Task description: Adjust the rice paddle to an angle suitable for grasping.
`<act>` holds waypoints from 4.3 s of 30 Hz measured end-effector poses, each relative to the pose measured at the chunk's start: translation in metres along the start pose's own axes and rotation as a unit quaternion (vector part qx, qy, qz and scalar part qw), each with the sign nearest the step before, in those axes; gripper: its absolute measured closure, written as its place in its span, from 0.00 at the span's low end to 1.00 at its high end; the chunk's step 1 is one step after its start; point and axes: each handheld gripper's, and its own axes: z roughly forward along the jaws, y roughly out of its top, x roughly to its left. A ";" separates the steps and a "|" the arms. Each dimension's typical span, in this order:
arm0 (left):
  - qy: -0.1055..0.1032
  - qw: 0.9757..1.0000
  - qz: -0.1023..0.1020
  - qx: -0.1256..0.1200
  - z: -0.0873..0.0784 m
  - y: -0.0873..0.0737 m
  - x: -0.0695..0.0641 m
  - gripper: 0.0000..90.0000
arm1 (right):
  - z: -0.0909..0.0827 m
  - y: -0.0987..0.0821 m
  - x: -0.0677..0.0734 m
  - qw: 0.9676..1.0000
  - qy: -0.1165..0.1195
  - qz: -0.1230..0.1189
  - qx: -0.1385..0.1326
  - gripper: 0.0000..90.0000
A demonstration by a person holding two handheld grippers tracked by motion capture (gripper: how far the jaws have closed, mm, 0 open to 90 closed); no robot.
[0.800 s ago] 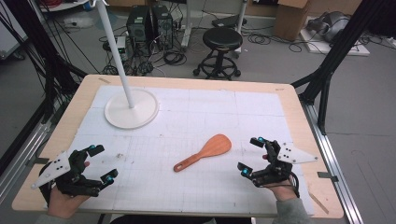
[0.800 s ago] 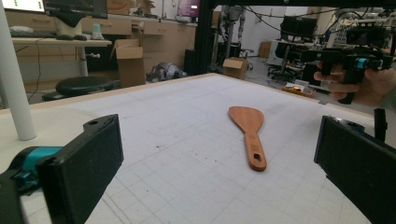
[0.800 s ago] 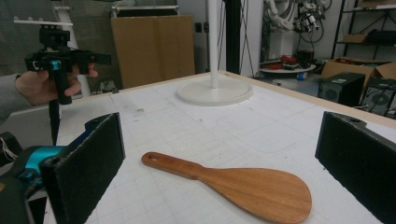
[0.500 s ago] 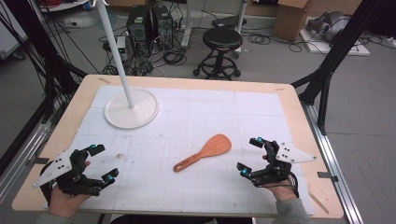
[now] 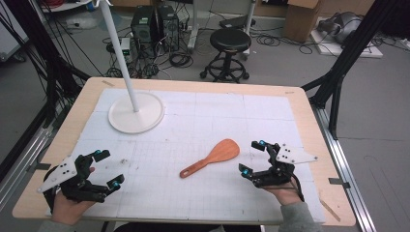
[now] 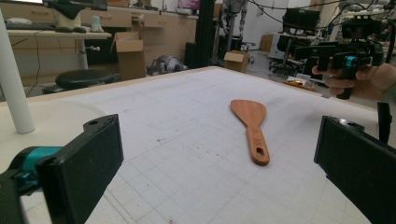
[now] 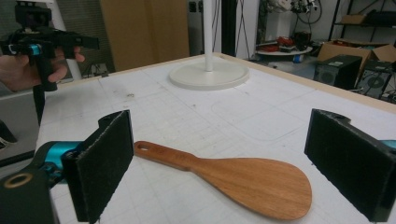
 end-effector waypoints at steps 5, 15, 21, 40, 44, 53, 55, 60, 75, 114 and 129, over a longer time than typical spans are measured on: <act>0.002 1.000 0.003 0.000 -0.003 0.000 -0.002 0.02 | 0.001 0.000 -0.001 1.000 -0.004 0.005 0.000 0.23; 0.005 1.000 0.001 0.001 -0.005 0.000 -0.003 0.02 | 0.021 0.001 0.005 0.999 0.021 0.011 0.044 0.50; 0.004 1.000 0.000 0.007 -0.003 -0.002 -0.003 0.02 | 0.034 0.004 0.005 0.997 0.044 0.015 0.058 0.64; 0.006 1.000 -0.002 0.015 -0.003 -0.003 -0.002 0.02 | 0.073 0.018 -0.001 0.996 0.054 0.005 0.076 0.99; 0.007 1.000 -0.001 0.016 -0.003 -0.004 -0.002 0.02 | 0.087 0.018 -0.006 0.994 0.049 0.005 0.097 0.99; 0.007 1.000 -0.002 0.021 -0.003 -0.005 -0.004 0.02 | 0.115 0.017 -0.010 0.987 0.032 0.015 0.155 0.99; 0.008 1.000 -0.002 0.021 -0.003 -0.005 -0.004 0.02 | 0.121 0.015 -0.013 0.985 0.033 0.019 0.170 0.99; 0.007 1.000 -0.001 0.023 -0.004 -0.005 -0.004 0.02 | 0.132 0.008 -0.019 0.980 0.033 0.027 0.196 0.99; 0.010 0.999 0.001 0.030 -0.007 -0.006 -0.006 0.02 | 0.147 -0.008 -0.032 0.966 0.003 0.014 0.258 0.99; 0.015 0.999 0.004 0.039 -0.011 -0.008 -0.008 0.02 | 0.139 -0.009 -0.027 0.945 -0.011 -0.003 0.327 0.99; 0.010 0.999 0.005 0.044 -0.008 -0.008 -0.008 0.02 | 0.103 -0.016 -0.017 0.942 0.004 0.034 0.334 0.99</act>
